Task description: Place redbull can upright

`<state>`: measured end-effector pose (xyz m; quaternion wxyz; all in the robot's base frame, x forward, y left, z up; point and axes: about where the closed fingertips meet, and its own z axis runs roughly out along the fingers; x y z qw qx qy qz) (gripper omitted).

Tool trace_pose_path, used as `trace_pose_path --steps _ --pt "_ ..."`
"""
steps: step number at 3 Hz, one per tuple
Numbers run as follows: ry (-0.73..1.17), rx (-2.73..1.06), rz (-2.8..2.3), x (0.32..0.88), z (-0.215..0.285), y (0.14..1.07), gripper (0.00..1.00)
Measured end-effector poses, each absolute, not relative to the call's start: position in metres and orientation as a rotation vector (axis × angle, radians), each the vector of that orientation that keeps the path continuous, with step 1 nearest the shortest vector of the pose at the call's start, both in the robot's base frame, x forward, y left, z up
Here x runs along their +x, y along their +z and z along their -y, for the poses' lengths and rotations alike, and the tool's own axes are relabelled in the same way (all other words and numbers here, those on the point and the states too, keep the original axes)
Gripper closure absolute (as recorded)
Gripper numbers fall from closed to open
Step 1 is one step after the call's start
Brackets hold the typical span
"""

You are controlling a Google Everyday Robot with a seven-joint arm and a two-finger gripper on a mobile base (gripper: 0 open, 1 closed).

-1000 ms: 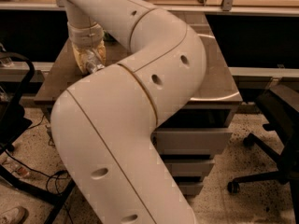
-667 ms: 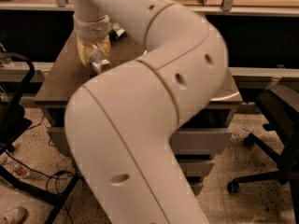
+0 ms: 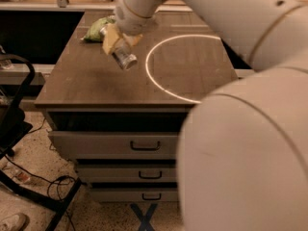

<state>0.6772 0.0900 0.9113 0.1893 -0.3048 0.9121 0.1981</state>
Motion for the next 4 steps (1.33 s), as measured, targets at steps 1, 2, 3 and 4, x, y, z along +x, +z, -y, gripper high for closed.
trace_pose_path --steps 1,2,3,4 --pt "0.727 -0.862 -2.381 0.664 -0.076 0.918 1.0" --pt "0.849 -0.853 -2.189 0.656 -0.078 0.923 1.0" --pt "0.935 -0.788 -1.994 0.664 -0.083 0.933 1.0" --pt "0.964 -0.735 -1.812 0.68 -0.085 0.944 1.0"
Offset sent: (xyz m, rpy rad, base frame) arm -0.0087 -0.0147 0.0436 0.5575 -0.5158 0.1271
